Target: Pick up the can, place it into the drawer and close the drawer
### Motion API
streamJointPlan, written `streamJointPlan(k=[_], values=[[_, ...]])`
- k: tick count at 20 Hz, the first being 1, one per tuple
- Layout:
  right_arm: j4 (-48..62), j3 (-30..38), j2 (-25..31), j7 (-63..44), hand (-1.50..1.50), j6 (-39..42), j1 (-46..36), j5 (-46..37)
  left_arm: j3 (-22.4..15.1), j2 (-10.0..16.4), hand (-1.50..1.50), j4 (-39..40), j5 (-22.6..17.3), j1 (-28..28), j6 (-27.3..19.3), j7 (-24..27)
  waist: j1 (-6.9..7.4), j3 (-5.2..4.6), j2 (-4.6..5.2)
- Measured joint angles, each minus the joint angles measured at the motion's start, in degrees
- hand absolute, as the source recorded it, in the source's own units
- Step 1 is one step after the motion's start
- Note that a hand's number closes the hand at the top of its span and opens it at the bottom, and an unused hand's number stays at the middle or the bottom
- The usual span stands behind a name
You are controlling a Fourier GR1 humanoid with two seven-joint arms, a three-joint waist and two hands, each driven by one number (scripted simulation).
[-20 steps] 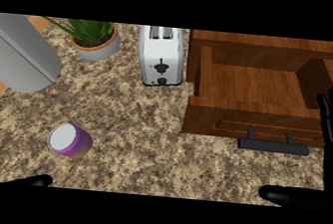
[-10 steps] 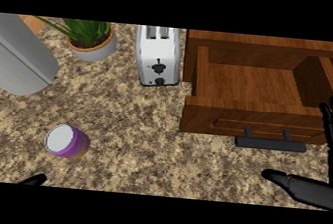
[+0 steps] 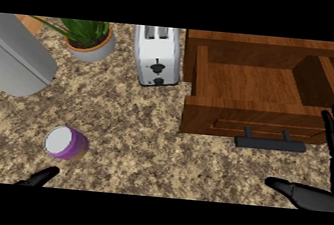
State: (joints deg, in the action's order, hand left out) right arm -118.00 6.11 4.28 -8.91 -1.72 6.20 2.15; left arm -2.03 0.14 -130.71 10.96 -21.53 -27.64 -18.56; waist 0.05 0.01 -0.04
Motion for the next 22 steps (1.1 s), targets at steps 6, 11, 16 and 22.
streamJointPlan(k=[6, 11, 16, 22], values=[[-2.1, 1.2, 0.6, -0.9, -1.50, 1.3, 1.1, 1.3, -1.7, -0.1, -1.50, 6.9, -1.2, 1.1, -2.2, 3.2, -0.06, -0.02, 0.00], [-2.8, 2.7, 1.1, -0.2, -1.50, 3.0, 2.4, 2.5, -2.2, -0.1, -1.50, 14.3, -2.4, 2.9, -4.7, 7.3, -0.11, -0.03, 0.00], [-3.7, 3.6, 1.0, -0.8, -1.50, 3.0, 2.2, 2.6, -4.0, -0.1, -1.50, 23.0, -6.3, 1.9, -7.7, 16.1, -0.05, -0.03, 0.00], [-4.7, 6.3, 1.3, -0.2, -1.50, 5.0, 4.1, 4.8, -3.2, -0.1, -1.50, 30.5, -11.1, 2.7, -9.8, 22.9, -0.09, -0.04, -0.01]])
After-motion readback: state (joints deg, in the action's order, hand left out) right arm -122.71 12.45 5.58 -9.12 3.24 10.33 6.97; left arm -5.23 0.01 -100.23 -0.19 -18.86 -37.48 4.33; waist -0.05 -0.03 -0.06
